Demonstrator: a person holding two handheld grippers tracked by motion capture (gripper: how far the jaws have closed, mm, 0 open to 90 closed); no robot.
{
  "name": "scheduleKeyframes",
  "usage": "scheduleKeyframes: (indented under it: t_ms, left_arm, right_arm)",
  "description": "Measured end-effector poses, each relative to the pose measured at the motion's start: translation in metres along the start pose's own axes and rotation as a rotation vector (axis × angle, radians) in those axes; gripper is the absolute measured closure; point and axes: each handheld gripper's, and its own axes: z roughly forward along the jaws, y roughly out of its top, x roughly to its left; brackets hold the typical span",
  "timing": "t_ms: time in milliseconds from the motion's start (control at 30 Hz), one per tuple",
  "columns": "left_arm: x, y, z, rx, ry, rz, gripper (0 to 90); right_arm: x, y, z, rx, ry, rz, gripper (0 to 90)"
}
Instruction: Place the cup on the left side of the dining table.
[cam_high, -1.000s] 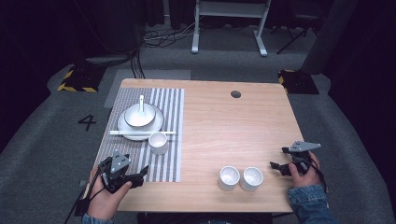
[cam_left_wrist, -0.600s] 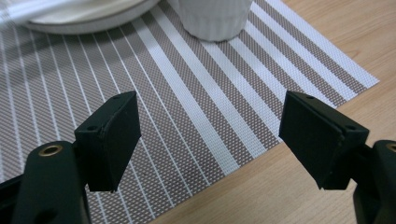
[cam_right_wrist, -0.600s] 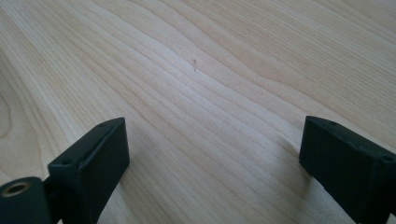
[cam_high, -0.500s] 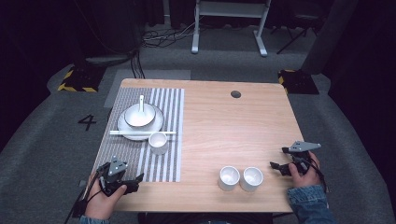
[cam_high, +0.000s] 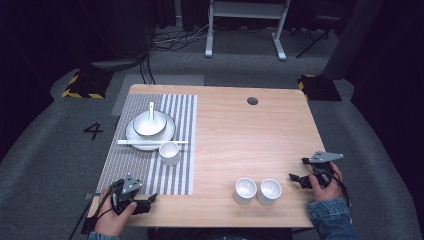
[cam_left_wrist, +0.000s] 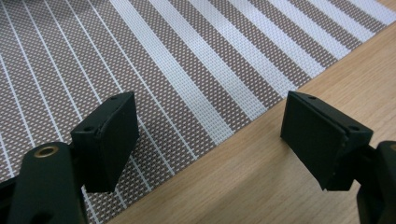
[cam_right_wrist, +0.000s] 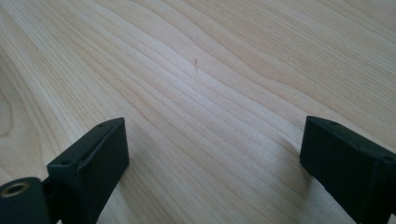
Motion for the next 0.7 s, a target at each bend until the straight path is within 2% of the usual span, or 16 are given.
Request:
scheduleKeyframes:
  t_ms: [133,200,433,700]
  left_arm:
    - [0.0002,-0.0022,0.0011,-0.019,-0.006,-0.011,17.8]
    - [0.0000,-0.0034,0.0021,-0.027,-0.013,-0.004,15.2]
    - [-0.0035,-0.0060,0.0035,-0.055,0.013,-0.034,13.9]
    - [-0.0039,-0.0060,0.0036,-0.055,0.014,-0.037,13.8]
  right_arm:
    - [0.0000,0.0000,0.0000,0.000,0.001,0.000,8.0]
    - [0.0000,0.0000,0.0000,0.000,0.001,0.000,8.0]
    - [0.0000,0.0000,0.0000,0.000,0.000,-0.001,8.0]
    - [0.0000,0.0000,0.0000,0.000,0.000,0.000,8.0]
